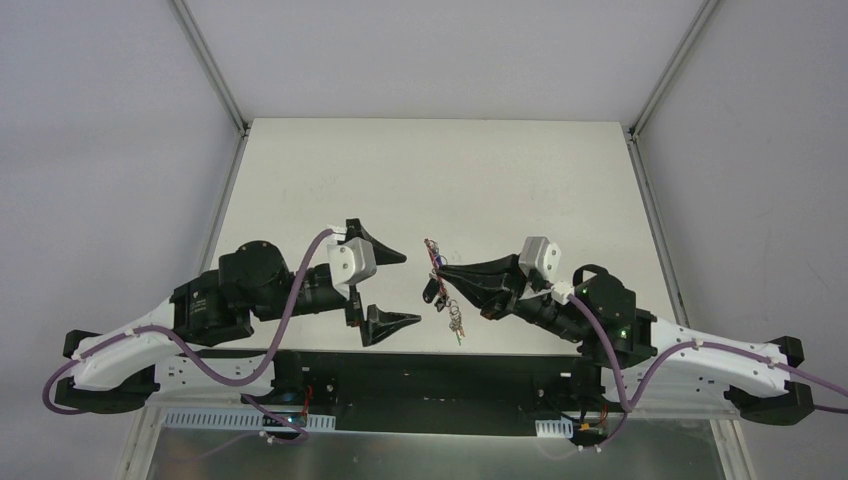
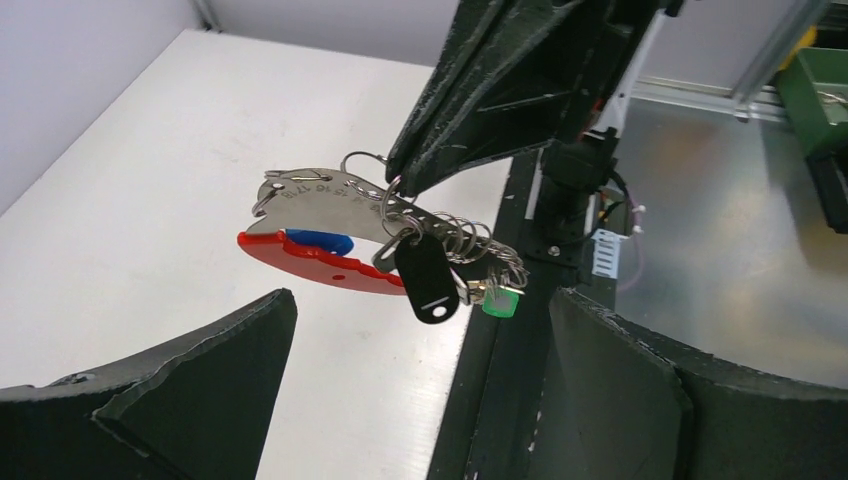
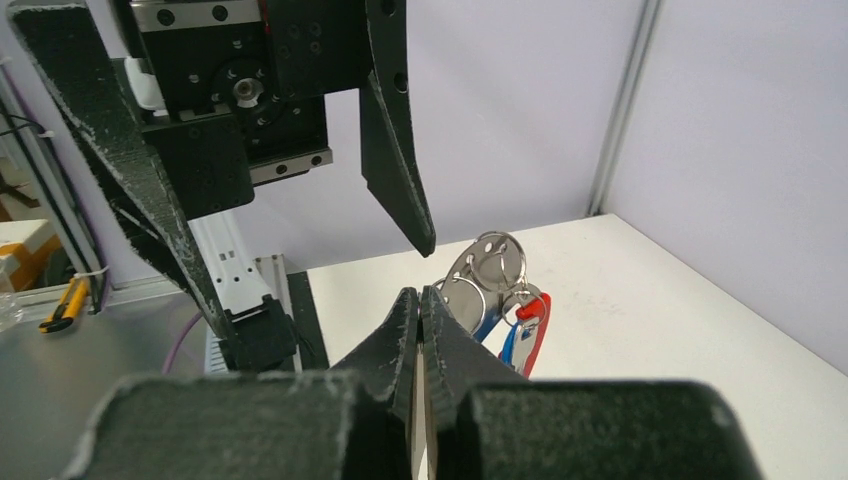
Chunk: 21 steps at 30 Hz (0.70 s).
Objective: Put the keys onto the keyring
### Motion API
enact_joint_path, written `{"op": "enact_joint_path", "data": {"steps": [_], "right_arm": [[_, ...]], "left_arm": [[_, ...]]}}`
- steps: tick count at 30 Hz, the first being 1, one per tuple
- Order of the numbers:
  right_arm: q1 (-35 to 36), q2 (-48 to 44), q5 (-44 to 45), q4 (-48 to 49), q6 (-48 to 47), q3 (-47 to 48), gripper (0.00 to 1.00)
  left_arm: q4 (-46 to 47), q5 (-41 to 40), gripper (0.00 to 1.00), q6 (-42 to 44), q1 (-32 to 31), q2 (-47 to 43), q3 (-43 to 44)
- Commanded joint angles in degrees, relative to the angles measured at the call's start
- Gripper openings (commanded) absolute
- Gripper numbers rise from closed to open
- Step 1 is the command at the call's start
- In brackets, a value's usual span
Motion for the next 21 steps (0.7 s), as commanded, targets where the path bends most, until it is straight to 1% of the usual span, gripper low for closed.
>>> {"op": "enact_joint_path", "data": {"steps": [1, 3, 5, 12, 21], "right_arm": [[0.29, 1.83, 5.3, 5.91, 0.32, 0.53, 0.0], [0.28, 3.03, 6.61, 6.72, 0.55, 0.84, 0.0], [0.3, 4.26, 7.95, 7.22, 0.7, 1.21, 0.0], [0.39, 6.97, 10.04, 9.1, 0.64, 1.62, 0.0], [0.4, 7.03, 8.58, 9.31, 1.83, 2.84, 0.0]], "left_arm": [[3.84, -10.08, 0.99, -2.74, 0.05, 1.37, -2.7], [4.66, -13.68, 0.99, -3.07, 0.05, 2.37, -3.44], [5.55, -15.42, 0.99, -3.37, 0.05, 3.5, -3.83], [6.88, -15.08, 0.99, -3.37, 0.05, 5.62, -3.38], [7.17, -18.03, 0.99, -2.89, 0.05, 6.72, -4.25]]}}
